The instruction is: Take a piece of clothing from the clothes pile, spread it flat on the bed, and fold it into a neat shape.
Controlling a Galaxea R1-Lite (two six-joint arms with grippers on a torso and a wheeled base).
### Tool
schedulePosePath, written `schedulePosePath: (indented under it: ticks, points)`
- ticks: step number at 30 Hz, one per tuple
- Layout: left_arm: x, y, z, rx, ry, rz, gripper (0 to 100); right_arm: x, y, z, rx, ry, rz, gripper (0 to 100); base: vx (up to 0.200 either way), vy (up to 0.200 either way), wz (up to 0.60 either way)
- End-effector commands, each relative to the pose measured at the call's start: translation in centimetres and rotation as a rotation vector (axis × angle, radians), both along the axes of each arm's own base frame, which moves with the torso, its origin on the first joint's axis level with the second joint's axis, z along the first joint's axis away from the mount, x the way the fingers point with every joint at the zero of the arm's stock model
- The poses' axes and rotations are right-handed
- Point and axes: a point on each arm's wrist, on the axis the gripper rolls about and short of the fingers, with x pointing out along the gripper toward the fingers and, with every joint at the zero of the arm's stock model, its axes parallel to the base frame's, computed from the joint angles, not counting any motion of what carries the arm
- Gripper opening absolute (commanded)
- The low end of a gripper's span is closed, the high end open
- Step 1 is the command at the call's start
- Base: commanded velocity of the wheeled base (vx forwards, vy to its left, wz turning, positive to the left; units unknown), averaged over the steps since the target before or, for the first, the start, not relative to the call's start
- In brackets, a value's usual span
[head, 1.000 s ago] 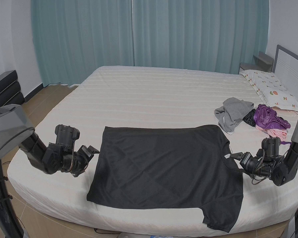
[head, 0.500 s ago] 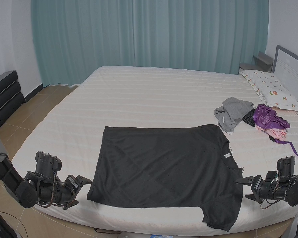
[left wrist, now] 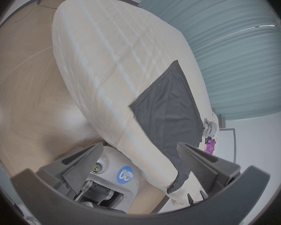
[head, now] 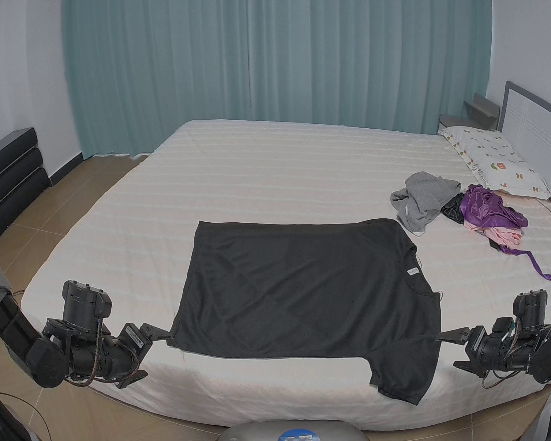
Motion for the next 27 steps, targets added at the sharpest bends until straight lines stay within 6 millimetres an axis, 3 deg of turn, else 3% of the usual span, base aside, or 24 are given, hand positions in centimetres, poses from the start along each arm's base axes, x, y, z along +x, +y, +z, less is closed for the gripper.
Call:
schedulePosePath:
  ticks: [1, 15, 25, 27]
  points:
    - [0.2, -0.1, -0.1, -0.004, 0.002, 0.003, 100, -0.4, 0.1, -0.3, -0.001, 0.023, 0.002, 100, 0.000, -0.200, 0.00]
    - [0.9, -0.6, -0.7, 0.003, 0.018, -0.011, 100, -0.4, 0.1, -0.2, -0.003, 0.019, 0.004, 100, 0.000, -0.200, 0.00]
    - [4.6, 0.3, -1.9, 0.057, 0.000, 0.044, 100, -0.4, 0.2, -0.2, -0.007, 0.017, 0.004, 100, 0.000, 0.000, 0.00]
    - [5.1, 0.6, -3.4, 0.133, 0.019, -0.026, 100, -0.4, 0.2, -0.2, -0.010, 0.016, 0.003, 100, 0.000, 0.000, 0.00]
